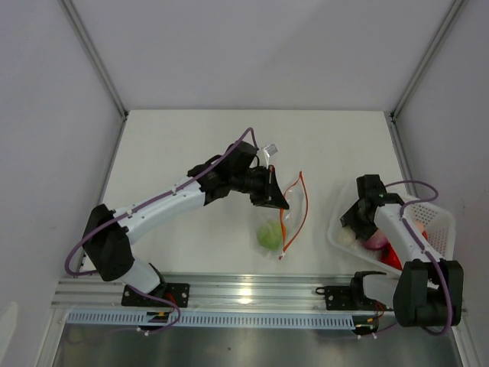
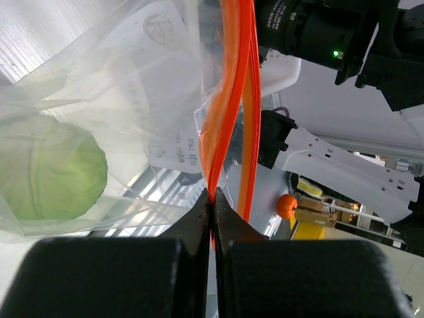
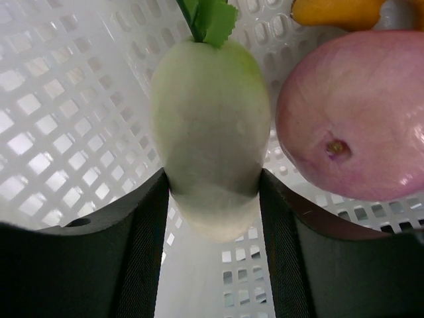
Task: Place the food in the zip-top bag and seal the zipper
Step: Pick up the fake vegetable from the bin.
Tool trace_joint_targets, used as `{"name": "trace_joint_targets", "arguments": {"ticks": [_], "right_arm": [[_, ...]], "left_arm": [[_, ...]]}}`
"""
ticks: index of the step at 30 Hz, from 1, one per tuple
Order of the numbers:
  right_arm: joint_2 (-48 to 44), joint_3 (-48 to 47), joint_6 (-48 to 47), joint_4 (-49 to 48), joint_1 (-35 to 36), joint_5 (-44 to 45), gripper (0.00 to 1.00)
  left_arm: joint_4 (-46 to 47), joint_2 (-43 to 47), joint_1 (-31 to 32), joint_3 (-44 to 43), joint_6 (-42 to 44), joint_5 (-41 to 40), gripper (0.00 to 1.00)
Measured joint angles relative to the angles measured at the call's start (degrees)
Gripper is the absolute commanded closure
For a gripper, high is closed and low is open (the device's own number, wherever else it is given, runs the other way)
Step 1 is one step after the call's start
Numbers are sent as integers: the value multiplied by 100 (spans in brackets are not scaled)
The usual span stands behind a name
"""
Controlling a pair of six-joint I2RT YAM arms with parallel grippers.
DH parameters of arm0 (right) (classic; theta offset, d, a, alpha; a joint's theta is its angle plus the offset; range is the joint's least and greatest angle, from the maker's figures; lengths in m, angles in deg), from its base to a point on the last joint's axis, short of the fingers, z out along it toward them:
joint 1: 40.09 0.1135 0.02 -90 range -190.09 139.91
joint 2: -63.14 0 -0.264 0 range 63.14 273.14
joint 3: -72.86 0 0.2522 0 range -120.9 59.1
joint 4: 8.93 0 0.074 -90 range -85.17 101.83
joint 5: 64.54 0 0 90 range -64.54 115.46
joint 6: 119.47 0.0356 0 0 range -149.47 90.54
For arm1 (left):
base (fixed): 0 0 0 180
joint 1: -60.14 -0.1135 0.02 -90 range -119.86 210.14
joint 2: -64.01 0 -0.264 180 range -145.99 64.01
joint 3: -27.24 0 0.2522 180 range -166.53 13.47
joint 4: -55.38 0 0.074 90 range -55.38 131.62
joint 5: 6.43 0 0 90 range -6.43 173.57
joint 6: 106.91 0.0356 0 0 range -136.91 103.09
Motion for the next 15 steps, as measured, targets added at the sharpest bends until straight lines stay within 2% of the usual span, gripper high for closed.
{"name": "trace_joint_targets", "arguments": {"ticks": [4,10,15], "right_arm": [[-404,-153,0,326,17,90,100],[-1032,-1373,-144,907,48,192,100],[-1311,-2275,-332,1213,614,328,100]], "left_arm": [[0,0,0,0,0,-2,99],[-2,0,0,0,0,-2,99],[0,0,0,0,-2,-2,100]]}}
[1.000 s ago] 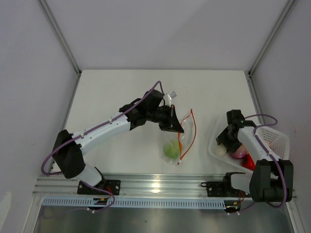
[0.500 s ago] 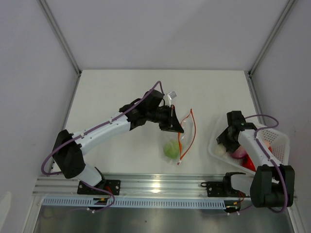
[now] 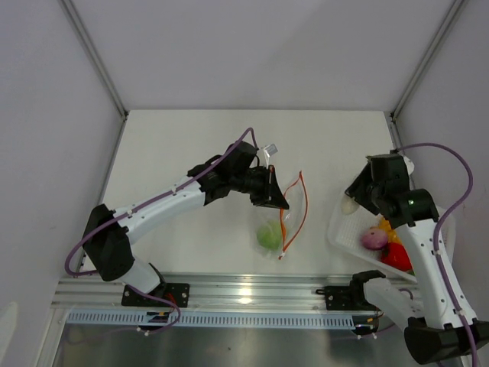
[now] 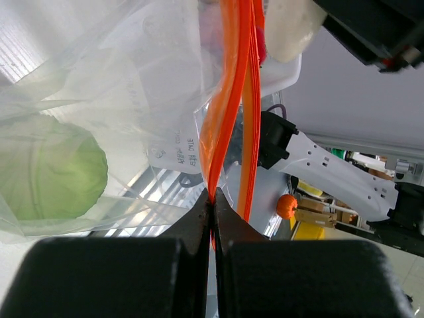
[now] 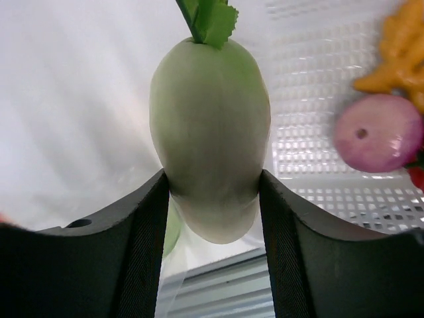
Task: Place the food in the zip-top bag and seal the zipper
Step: Pick up the fake vegetable from the bin, then place the fake vegetable in the zipper food storage bag.
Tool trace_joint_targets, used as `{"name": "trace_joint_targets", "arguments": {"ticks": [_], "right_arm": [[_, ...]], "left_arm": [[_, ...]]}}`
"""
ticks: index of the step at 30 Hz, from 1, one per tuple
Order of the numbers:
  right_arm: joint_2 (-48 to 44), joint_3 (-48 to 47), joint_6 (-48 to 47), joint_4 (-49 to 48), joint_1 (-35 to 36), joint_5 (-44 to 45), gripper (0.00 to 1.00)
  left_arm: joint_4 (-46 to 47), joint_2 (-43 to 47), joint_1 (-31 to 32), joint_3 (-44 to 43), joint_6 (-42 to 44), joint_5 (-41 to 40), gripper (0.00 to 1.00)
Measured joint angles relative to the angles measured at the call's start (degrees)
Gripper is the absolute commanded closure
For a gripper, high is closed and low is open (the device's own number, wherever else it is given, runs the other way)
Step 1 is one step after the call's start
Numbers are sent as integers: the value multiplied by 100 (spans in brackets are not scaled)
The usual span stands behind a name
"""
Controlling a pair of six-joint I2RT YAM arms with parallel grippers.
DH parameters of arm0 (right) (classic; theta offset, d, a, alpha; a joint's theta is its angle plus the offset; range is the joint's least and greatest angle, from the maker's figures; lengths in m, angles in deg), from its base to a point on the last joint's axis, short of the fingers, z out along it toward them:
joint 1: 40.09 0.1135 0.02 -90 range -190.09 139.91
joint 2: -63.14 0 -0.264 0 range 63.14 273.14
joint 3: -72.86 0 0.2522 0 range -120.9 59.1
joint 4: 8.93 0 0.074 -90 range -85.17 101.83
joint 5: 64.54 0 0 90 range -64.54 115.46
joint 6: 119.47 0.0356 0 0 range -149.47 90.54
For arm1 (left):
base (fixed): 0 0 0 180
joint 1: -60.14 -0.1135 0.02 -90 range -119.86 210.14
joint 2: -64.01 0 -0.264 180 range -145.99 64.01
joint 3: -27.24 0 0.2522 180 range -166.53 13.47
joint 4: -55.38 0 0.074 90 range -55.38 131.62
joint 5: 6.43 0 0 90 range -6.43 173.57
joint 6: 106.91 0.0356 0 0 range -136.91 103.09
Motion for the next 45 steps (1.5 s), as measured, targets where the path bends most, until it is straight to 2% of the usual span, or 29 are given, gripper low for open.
{"name": "trace_joint_targets", "arguments": {"ticks": [12,15,23,35,41,45], "right_arm": [[179,-894,-210,138,2653,-868,100],[188,-1075,-48,111,3003,-1215,100],[160,-1246,485,-223,3174,-1978,100],[28,-793,1390,-457,3169,-3499,100],[31,-483,1508,-345,2911,-4262,100],[57,-321,1355,44,2465,-4656,100]], "left_arm": [[-83,0,-2,-2,11,-68,99],[-101,-2,-2,-2,9,-72,100],[-166,-4,-4,-2,9,-118,99],[-96,87,-4,120,22,-492,100],[-109,249,-4,273,131,-664,99],[-131,339,-4,278,216,-704,100]]}}
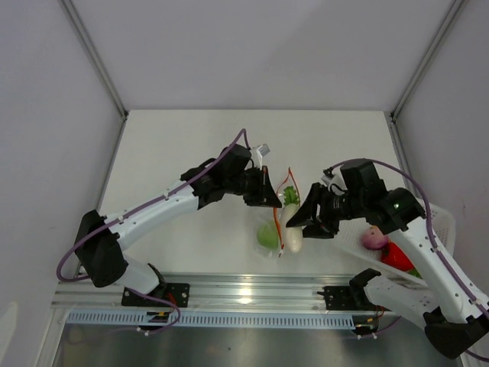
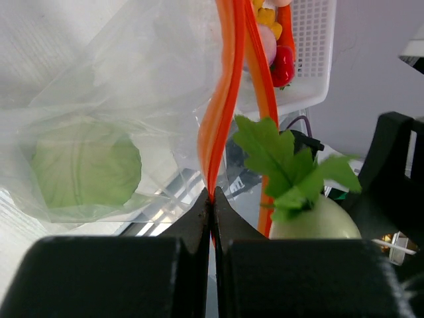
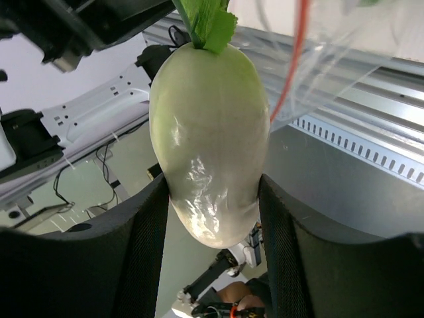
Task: Place the food in the zip-top bag and seal the zipper
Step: Place the fake vegetable in the zipper food storage bag.
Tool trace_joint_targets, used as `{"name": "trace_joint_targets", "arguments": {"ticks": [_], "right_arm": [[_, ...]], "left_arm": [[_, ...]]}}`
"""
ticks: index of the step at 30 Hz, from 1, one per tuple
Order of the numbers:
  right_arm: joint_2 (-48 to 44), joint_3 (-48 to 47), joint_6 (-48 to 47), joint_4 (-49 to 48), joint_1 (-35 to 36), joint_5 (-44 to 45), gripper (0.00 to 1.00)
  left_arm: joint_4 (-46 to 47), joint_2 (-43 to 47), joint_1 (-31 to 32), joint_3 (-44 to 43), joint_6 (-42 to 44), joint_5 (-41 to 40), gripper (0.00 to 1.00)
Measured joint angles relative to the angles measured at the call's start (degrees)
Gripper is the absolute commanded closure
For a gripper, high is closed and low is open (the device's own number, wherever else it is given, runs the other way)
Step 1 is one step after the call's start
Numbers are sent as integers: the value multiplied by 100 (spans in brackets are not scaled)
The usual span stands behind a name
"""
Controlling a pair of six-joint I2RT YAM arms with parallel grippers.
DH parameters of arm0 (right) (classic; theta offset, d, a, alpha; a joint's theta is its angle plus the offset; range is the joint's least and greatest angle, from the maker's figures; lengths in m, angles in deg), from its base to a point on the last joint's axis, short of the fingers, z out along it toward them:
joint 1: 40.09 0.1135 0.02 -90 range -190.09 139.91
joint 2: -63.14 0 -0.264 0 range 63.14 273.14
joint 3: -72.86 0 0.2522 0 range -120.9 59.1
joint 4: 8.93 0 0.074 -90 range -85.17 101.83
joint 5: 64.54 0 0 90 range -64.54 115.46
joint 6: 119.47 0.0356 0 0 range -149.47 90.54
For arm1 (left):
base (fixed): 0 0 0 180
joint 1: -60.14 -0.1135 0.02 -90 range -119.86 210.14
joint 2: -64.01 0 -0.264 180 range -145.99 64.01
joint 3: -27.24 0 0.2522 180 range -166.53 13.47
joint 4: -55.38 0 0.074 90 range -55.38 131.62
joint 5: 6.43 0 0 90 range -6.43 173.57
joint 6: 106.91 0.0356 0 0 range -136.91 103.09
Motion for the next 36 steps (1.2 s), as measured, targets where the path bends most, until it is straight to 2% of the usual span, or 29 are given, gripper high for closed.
{"name": "trace_joint_targets", "arguments": {"ticks": [8,20,21,25,26,27,29,30,33,35,36], "right_arm": [[271,33,-623,533,-756,-485,100],[1132,-151,-925,704,-732,-675,99],[1215,-247,-927,743,-732,-616,95],[1484,-643,-946,896,-752,-396,92],[1532,-710,-944,925,-756,-354,89],[1576,-765,-942,935,-765,-313,76],[1657,-857,-940,944,-785,-238,62],[1694,-901,-938,949,-796,-212,48],[1845,-1093,-964,981,-815,-109,34],[1906,-1193,-1005,905,-828,-85,32],[1910,-1222,-1005,835,-835,-87,5]], "left_arm": [[7,55,0,0,160,37,99],[111,179,17,0,402,234,99],[122,203,17,0,409,238,99],[131,269,20,0,463,208,100],[131,286,20,0,490,199,99],[129,297,20,0,501,190,99],[127,321,22,0,516,188,99],[125,332,22,0,522,190,99],[127,339,22,0,538,190,99],[131,339,37,0,535,232,99],[131,339,57,0,533,254,99]]}}
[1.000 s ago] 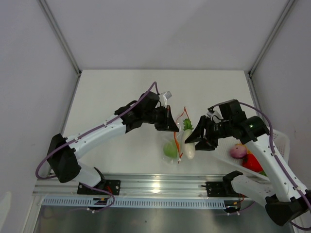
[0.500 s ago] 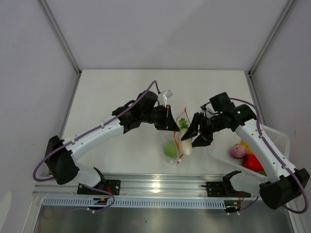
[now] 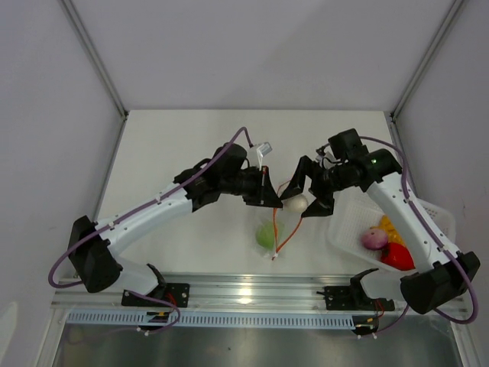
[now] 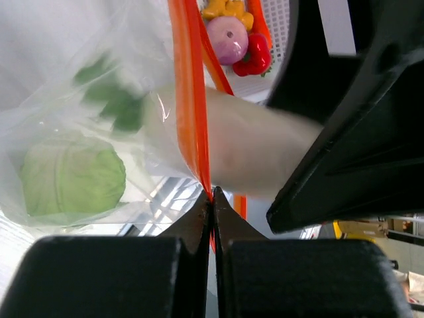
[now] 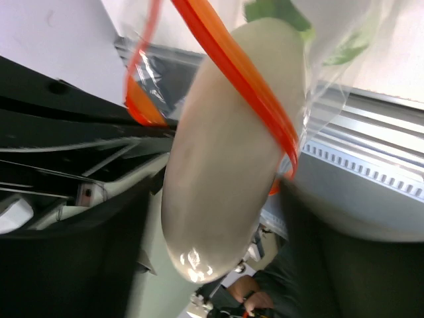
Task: Place the food in the zip-top bag and seal the zipper
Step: Place the fake vegetable in the zipper food storage bag.
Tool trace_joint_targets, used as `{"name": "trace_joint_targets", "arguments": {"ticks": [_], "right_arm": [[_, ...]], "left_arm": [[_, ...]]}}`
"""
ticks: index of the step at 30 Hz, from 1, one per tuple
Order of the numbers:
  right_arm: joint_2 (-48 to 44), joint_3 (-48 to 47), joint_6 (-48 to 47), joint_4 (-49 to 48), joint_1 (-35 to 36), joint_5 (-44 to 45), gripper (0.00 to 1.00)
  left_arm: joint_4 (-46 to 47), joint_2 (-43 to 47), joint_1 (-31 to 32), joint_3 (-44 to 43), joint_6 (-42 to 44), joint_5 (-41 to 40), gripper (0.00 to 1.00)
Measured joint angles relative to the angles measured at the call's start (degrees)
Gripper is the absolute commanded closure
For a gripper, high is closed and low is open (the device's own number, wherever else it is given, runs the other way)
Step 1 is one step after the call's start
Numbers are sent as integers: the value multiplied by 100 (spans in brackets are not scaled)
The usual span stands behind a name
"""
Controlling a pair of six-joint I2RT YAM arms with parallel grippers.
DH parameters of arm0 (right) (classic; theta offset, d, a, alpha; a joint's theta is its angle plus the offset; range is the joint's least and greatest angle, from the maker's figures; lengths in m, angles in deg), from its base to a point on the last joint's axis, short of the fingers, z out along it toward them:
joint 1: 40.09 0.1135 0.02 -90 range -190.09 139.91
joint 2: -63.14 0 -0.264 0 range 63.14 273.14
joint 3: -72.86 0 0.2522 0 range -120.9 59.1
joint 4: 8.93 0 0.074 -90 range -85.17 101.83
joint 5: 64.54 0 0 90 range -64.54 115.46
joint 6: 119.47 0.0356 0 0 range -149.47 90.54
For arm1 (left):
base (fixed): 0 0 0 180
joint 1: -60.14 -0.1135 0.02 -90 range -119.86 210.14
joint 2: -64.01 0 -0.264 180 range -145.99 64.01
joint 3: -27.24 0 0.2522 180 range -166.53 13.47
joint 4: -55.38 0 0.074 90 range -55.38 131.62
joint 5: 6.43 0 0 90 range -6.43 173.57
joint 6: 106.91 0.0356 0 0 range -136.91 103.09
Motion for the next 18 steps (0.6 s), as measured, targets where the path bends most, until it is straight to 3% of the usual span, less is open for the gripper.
{"name": "trace_joint_targets", "arguments": {"ticks": [10,18], "right_arm": [[-9,-411,-7,-485,-11,190,1],[-815,-811,-330,-243,-44,1510,1]], "left_arm": [[44,0,57,0,-4,131,100],[-140,-17,57,-90,-66,136,99]]}}
